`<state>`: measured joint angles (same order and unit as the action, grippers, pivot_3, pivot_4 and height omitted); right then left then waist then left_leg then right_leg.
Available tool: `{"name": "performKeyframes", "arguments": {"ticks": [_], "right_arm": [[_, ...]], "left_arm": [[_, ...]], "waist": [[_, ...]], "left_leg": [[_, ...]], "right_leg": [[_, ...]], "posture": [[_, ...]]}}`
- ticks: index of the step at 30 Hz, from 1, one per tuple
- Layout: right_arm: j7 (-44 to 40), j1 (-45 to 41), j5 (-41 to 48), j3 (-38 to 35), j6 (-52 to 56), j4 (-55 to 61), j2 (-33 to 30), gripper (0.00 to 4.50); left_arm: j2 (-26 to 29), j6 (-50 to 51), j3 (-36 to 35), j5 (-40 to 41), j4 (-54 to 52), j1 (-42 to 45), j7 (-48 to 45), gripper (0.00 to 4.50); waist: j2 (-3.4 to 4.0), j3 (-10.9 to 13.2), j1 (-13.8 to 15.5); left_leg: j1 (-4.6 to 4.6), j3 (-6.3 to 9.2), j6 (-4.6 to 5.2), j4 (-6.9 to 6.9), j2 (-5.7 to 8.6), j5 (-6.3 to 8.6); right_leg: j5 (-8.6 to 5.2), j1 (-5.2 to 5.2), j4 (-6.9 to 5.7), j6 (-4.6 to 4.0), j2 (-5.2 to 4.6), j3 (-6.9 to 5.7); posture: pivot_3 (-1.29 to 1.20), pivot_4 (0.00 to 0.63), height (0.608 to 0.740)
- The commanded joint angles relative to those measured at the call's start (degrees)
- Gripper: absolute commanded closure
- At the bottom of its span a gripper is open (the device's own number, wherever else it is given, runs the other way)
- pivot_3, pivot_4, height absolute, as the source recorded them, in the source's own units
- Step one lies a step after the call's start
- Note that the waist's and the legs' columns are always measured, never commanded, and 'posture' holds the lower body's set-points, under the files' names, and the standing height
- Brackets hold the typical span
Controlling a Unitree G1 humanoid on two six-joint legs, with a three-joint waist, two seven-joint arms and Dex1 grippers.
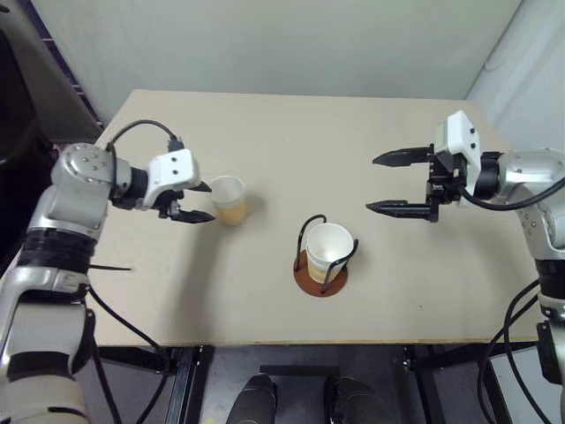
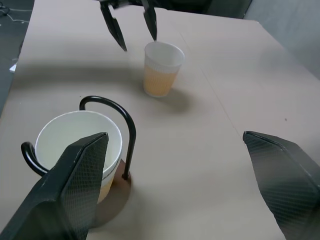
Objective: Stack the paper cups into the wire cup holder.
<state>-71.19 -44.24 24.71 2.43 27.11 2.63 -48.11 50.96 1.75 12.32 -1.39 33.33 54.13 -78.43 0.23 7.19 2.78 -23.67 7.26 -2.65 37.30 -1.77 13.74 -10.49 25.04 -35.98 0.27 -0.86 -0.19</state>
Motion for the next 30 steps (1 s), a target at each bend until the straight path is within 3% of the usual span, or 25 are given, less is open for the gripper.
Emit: {"name": "performKeyframes", "arguments": {"ticks": [1,6,8,10,15,17,20,25,30], "right_arm": [[1.0,0.5,1.0,-3.2,0.6,2.9,-1.5,0.0],[1.8,1.4,1.2,-3.8,1.5,4.3,-1.9,0.0],[2.1,1.7,1.3,-4.0,1.8,4.9,-2.0,0.0],[2.4,2.0,1.3,-4.2,2.0,5.2,-2.1,0.0],[2.7,2.5,1.4,-4.4,2.2,5.5,-2.5,0.0],[2.7,2.5,1.3,-4.3,2.0,5.4,-2.6,0.0],[2.8,2.4,1.0,-4.1,1.7,5.0,-2.6,0.0],[2.0,3.1,1.7,-5.3,1.8,5.2,-4.0,0.0],[-5.1,7.7,9.5,-11.5,4.1,8.7,-8.7,0.0]], "left_arm": [[-1.4,-4.5,0.8,-3.1,5.5,3.5,2.1,1.21],[-3.8,-7.0,1.8,-5.2,10.8,5.6,2.7,1.21],[-4.1,-8.1,1.7,-5.5,11.6,5.9,2.3,1.57],[-4.2,-8.4,1.5,-5.5,12.1,6.1,1.5,2.1],[-4.4,-8.2,0.7,-4.4,12.5,7.4,-0.1,3.95],[-4.1,-7.5,0.0,-3.1,11.5,7.6,-2.0,4.43],[-3.1,-6.8,-1.1,-1.0,8.9,7.1,-5.1,4.43],[-3.1,3.1,-6.7,11.2,-5.3,8.7,-12.6,4.43],[-5.5,12.5,-10.1,22.6,-15.7,14.3,-13.8,4.43]], "waist": [[0.0,0.0,0.0],[0.0,0.0,-0.2],[0.0,0.0,-0.2],[0.0,0.0,-0.2],[0.0,0.0,-0.4],[0.0,0.0,-0.4],[0.0,0.0,-0.4],[0.0,0.0,-0.2],[0.0,0.0,0.3]], "left_leg": [[0.0,-0.02,-0.08,0.0,0.0,-0.04],[-0.03,-0.15,-0.06,0.0,-0.01,-0.04],[-0.03,-0.16,-0.05,0.02,-0.01,-0.03],[-0.03,-0.17,-0.01,0.05,-0.01,-0.01],[-0.06,-0.18,0.12,0.14,-0.01,0.04],[-0.08,-0.17,0.14,0.22,-0.01,0.06],[-0.14,-0.19,0.2,0.34,-0.01,0.09],[-0.42,-0.19,0.27,0.63,-0.01,0.14],[-0.57,-0.32,0.26,0.78,0.01,0.13]], "right_leg": [[0.0,0.01,0.0,0.01,0.0,0.01],[0.03,0.08,0.03,0.05,0.0,0.11],[0.04,0.08,0.03,0.07,0.0,0.12],[0.06,0.09,0.01,0.1,0.0,0.12],[0.09,0.1,-0.02,0.15,0.01,0.14],[0.11,0.1,-0.02,0.18,0.02,0.15],[0.12,0.1,-0.02,0.21,0.02,0.16],[0.18,0.21,0.01,0.3,0.05,0.16],[0.21,0.21,0.1,0.37,0.03,0.24]], "posture": [[0.0,0.15,0.74],[0.0,0.15,0.74],[0.0,0.15,0.74],[0.0,0.15,0.74],[0.0,0.15,0.74],[0.0,0.15,0.74],[0.0,0.15,0.74],[0.0,0.15,0.74],[0.0,0.15,0.74]]}}
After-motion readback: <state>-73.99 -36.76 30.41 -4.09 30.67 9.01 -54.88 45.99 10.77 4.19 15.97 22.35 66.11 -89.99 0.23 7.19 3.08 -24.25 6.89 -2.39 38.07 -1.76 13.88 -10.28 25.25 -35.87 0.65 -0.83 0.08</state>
